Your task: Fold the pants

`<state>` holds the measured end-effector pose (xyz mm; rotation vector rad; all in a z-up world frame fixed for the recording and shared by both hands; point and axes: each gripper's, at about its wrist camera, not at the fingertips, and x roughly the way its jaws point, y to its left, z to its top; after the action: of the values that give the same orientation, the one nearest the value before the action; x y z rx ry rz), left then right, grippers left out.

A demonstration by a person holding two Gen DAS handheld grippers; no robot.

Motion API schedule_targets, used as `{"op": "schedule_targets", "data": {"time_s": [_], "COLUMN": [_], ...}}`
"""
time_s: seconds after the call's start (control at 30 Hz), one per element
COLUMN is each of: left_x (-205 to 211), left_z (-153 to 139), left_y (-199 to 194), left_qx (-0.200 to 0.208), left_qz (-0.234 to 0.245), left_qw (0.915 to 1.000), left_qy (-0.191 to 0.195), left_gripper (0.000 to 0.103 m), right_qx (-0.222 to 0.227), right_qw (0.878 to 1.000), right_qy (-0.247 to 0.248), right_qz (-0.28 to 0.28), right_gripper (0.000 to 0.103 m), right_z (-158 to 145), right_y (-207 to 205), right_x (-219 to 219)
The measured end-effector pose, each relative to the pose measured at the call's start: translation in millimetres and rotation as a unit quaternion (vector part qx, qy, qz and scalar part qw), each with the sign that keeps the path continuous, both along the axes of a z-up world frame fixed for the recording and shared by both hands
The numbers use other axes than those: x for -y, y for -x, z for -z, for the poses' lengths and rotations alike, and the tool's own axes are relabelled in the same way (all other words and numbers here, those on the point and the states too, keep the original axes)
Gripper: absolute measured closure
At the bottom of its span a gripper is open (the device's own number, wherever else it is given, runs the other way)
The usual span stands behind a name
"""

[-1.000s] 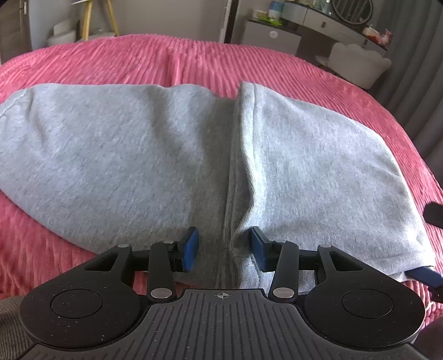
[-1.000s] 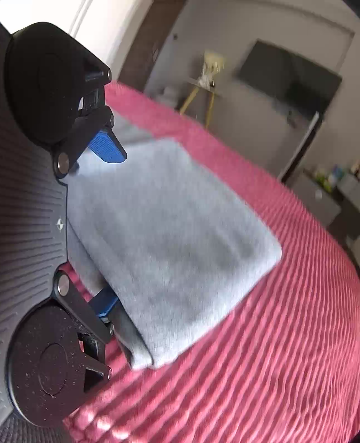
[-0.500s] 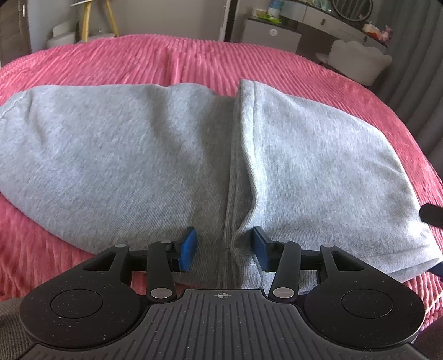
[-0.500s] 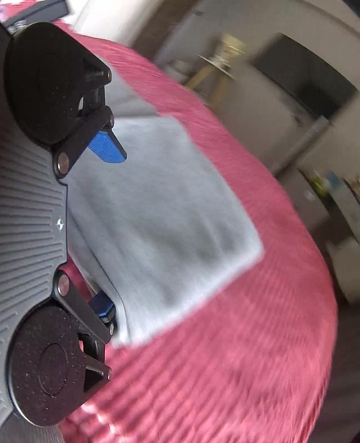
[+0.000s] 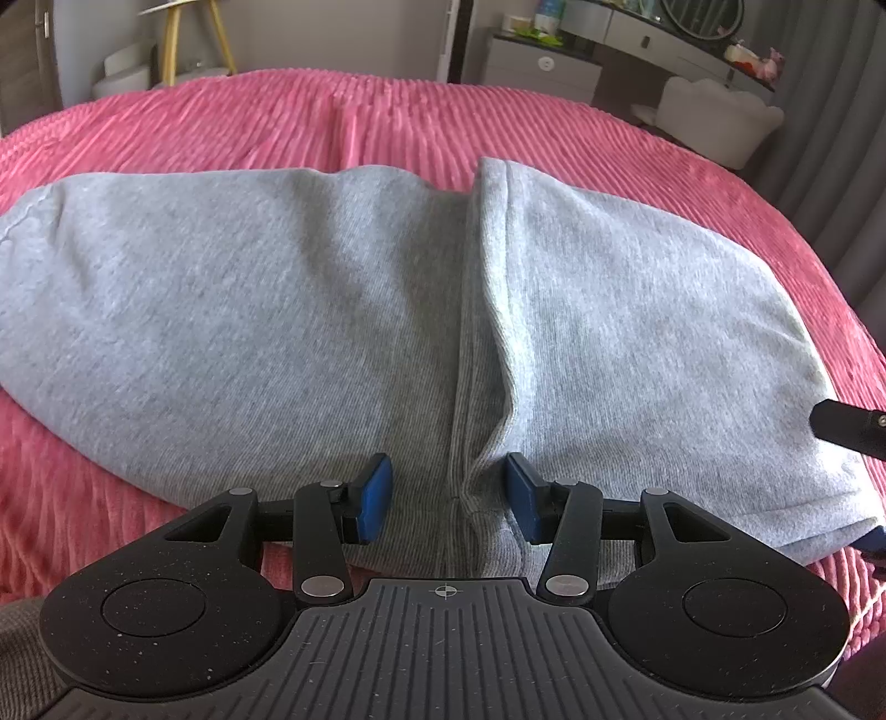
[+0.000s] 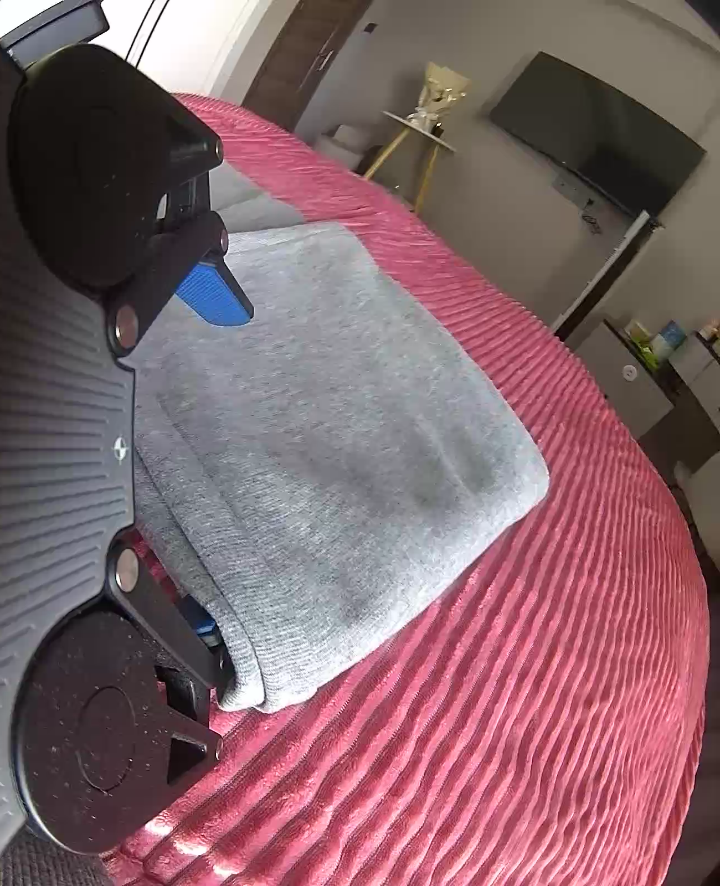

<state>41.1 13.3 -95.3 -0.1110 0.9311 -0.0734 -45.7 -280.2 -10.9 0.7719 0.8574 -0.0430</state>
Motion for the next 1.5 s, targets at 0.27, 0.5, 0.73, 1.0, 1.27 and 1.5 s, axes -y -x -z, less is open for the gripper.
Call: {"op": "schedule_targets", "data": {"time_s": [0.27,0.5,0.73,1.0,1.27,1.5], "left_x": [-4,-10,-45,-171,-310,-335], "left_z": [-1,-3,-20,-60,0,21], "left_y": [0,1,7,28,34,18], "left_qx": [-0.003,-0.003,0.026,0.162,0.108,0.11], "left_qz": [-0.006,-0.014,-0.091,-0.202,-0.328,-0.304], "left_qw": [0.9999,0.9995,0.9936,0.9564,0.9006,0.899], "left_qy": [0.015,0.026,0.062,0.135,0.264,0.295], "left_gripper": [0.051,0.049,0.044,0.007,0.01,0.01], "right_qx": [-0.025,-0.005,-0.058,0.006,0.016,-0.021], "right_qw": [0.994,0.989,0.986,0.975,0.965,0.939], "right_qy": [0.086,0.148,0.157,0.215,0.238,0.324], "right_qz": [0.06,0.007,0.009,-0.047,-0.108,-0.114], "right_gripper": [0.057,0.032,0.032,0.007,0.006,0.005], "right_z": [-4,-21,-35,-73,-26,4], "right_y": [5,9,5,11,-43,-66], "right_x": [7,-15,-8,-27,-64,-83]}}
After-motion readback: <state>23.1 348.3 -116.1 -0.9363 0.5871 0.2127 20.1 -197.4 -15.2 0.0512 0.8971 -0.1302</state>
